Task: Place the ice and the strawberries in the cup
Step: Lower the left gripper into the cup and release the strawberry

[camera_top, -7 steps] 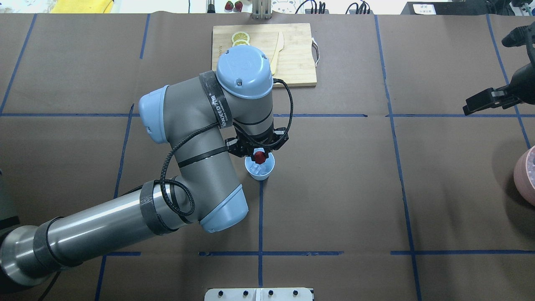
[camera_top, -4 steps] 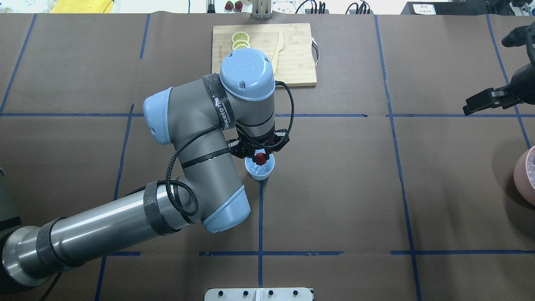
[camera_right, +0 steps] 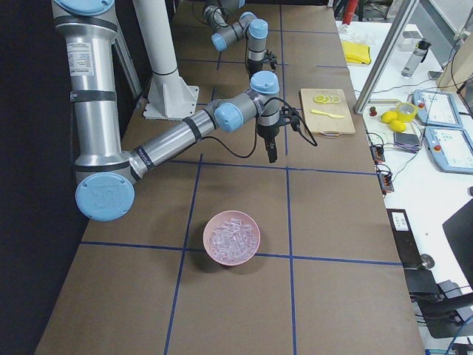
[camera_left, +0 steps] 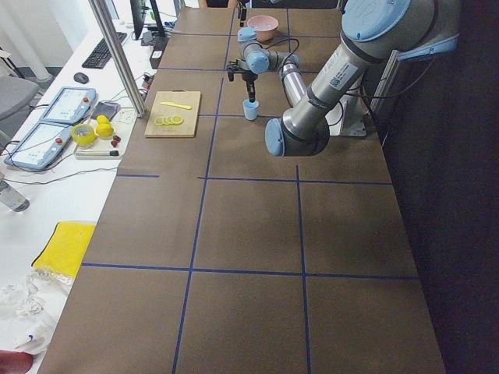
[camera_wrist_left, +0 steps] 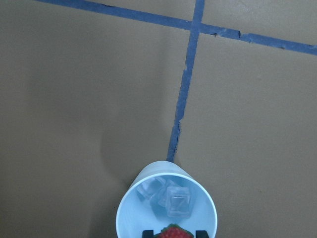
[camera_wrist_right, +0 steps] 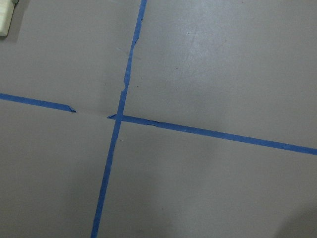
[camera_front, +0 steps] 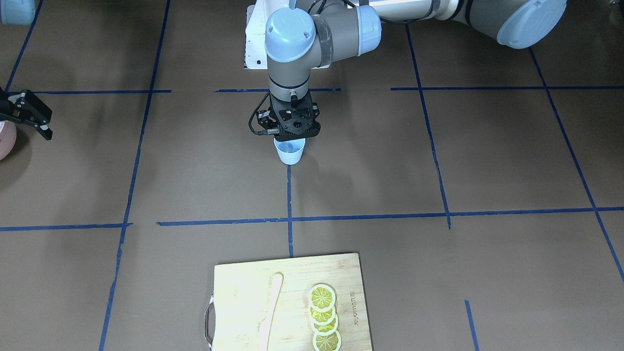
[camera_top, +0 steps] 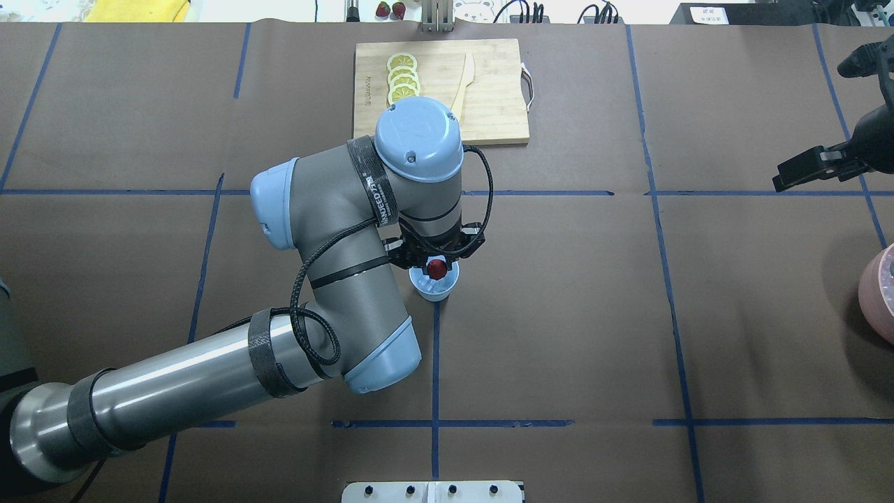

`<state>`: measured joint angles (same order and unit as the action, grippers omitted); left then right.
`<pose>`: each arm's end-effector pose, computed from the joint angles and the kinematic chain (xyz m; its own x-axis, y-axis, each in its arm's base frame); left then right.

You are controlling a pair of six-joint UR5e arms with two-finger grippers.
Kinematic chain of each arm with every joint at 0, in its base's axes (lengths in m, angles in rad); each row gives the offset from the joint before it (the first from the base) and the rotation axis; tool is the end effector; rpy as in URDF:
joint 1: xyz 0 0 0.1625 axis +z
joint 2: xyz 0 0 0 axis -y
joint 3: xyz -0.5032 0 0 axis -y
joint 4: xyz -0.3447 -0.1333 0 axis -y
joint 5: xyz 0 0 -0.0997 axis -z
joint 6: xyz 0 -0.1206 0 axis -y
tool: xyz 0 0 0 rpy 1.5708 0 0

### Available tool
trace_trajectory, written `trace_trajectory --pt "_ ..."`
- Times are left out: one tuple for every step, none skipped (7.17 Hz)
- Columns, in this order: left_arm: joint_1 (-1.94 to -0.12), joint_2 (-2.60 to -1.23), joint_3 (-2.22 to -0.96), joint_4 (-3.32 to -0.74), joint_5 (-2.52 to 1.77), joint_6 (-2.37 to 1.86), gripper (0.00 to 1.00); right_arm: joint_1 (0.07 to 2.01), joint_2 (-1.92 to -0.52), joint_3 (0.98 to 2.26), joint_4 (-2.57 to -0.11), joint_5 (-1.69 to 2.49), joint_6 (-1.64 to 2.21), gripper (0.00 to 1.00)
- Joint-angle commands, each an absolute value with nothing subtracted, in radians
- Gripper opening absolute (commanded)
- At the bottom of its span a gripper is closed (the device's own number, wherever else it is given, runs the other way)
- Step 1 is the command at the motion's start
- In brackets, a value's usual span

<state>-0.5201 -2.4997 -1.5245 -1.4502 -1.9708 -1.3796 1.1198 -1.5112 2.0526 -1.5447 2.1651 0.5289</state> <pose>0.6260 -0.4580 0.2091 0.6590 -0.1757 -0.7313 0.1011 0.9842 -0.1454 -0.1427 -0.4455 0.5178 0.7160 -0.1627 0.6789 0.0072 0.9741 0.2258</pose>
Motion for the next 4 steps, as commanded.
trace_trajectory --pt "-0.52 -2.491 -1.531 -1.45 -1.97 -1.379 1.0 1.12 -1.509 2.049 -1.545 2.166 0.529 1.0" --pt "-0.52 -2.491 -1.535 -1.45 -1.968 -1.379 1.0 1.12 -1.509 2.049 -1.545 2.166 0.529 1.0" --pt "-0.526 -2.49 -1.552 -1.442 -1.968 -1.378 1.0 1.121 -1.509 2.048 -1.543 2.166 0.528 1.0" --pt "-0.553 -2.435 -1.63 -1.425 -1.973 -1.321 1.0 1.133 -1.511 2.043 -1.543 2.167 0.517 1.0"
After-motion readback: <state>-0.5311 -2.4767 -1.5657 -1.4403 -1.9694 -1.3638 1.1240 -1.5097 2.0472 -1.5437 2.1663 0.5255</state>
